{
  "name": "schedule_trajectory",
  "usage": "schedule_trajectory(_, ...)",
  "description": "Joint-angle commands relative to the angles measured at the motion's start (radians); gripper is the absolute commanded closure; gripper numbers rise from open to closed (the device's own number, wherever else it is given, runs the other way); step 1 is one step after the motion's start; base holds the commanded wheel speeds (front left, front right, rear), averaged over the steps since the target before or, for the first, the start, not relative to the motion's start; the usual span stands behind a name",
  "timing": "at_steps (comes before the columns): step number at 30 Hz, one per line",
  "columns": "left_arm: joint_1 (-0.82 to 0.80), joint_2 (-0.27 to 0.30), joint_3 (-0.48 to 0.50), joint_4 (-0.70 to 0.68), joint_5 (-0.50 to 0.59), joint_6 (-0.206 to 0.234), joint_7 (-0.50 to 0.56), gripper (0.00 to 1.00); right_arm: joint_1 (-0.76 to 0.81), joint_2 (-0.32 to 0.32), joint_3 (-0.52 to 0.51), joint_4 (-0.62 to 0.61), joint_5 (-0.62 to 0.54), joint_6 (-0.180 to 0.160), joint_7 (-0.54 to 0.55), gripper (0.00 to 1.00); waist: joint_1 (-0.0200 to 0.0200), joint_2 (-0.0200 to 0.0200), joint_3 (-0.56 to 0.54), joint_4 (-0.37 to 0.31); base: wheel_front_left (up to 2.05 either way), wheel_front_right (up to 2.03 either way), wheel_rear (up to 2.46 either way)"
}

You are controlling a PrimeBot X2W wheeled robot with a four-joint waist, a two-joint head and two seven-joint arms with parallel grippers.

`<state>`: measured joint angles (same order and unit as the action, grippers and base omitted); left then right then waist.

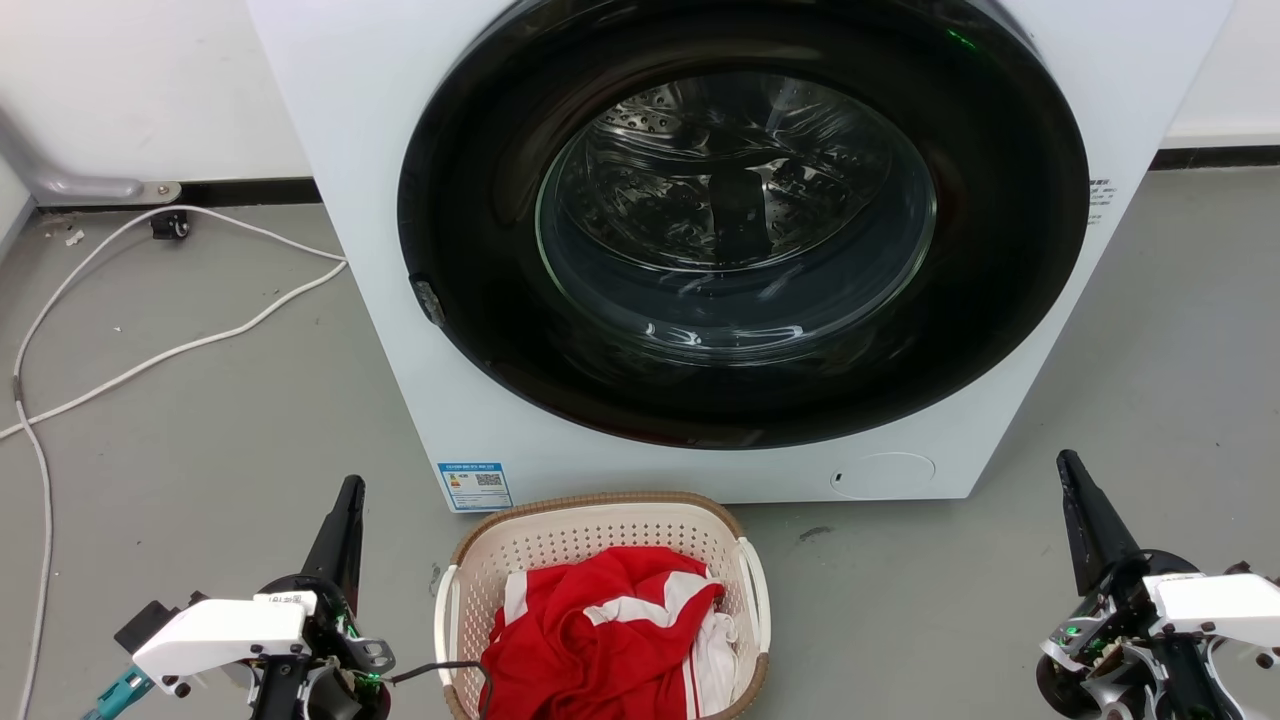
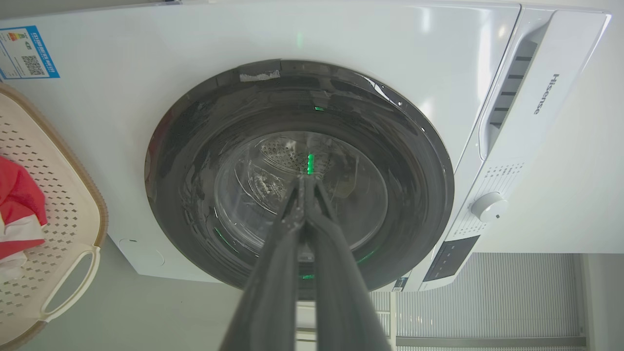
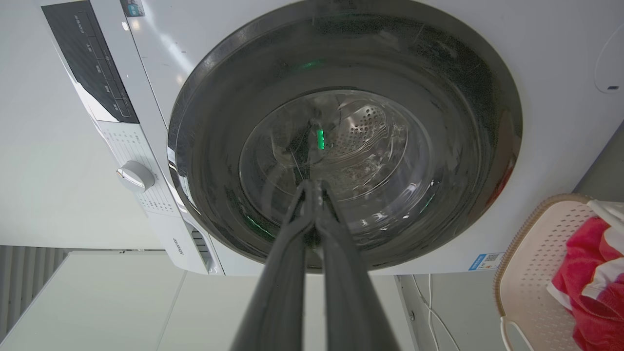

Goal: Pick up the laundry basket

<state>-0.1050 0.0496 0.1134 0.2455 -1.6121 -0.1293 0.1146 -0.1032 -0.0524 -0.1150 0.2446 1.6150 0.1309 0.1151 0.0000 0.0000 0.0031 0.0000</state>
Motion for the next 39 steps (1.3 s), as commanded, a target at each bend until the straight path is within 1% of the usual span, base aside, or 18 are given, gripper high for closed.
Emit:
schedule_trajectory(1,-0.008,0.001,0.002,0.000,-0.002,-0.004,0.002,1.00,-0.011,0.004,-0.001,0.001,-0.006,0.000,0.002,1.00,0.0000,0.0000,0.000,0.000,0.00,0.00,0.00)
schedule_trajectory(11,-0.008,0.001,0.002,0.000,-0.002,-0.004,0.002,1.00,-0.011,0.004,-0.001,0.001,-0.006,0.000,0.002,1.00,0.0000,0.0000,0.000,0.000,0.00,0.00,0.00)
schedule_trajectory(12,0.001,0.000,-0.001,0.003,0.000,0.000,-0.001,0.00,0.002,0.000,0.001,0.002,0.000,0.000,-0.001,0.00,0.0001,0.0000,0.000,0.000,0.00,0.00,0.00)
schedule_trajectory(15,0.024,-0.003,-0.004,0.026,0.000,0.001,-0.002,0.00,0.024,0.001,0.002,0.026,-0.001,0.000,-0.002,0.00,0.0001,0.0000,0.000,0.000,0.00,0.00,0.00)
schedule_trajectory(18,0.026,-0.003,-0.008,0.017,0.014,0.001,-0.018,0.00,0.026,0.001,0.007,0.022,-0.018,0.000,-0.018,0.00,0.0001,0.0000,0.001,0.000,0.00,0.00,0.00)
schedule_trajectory(23,0.026,-0.003,-0.002,0.005,0.075,0.001,-0.044,0.00,0.029,0.001,0.007,0.008,-0.087,0.000,-0.043,0.00,0.0001,0.0000,0.001,0.001,0.00,0.00,0.00)
schedule_trajectory(30,0.028,-0.002,0.000,-0.029,0.203,0.002,-0.077,0.00,0.035,0.001,0.010,-0.036,-0.235,0.000,-0.077,0.00,0.0001,0.0000,0.003,0.001,0.00,0.00,0.00)
schedule_trajectory(39,0.039,-0.002,-0.020,-0.079,0.380,0.028,-0.116,0.00,0.049,0.001,0.035,-0.097,-0.461,0.000,-0.116,0.00,0.0001,0.0000,0.005,0.003,0.00,0.00,0.00)
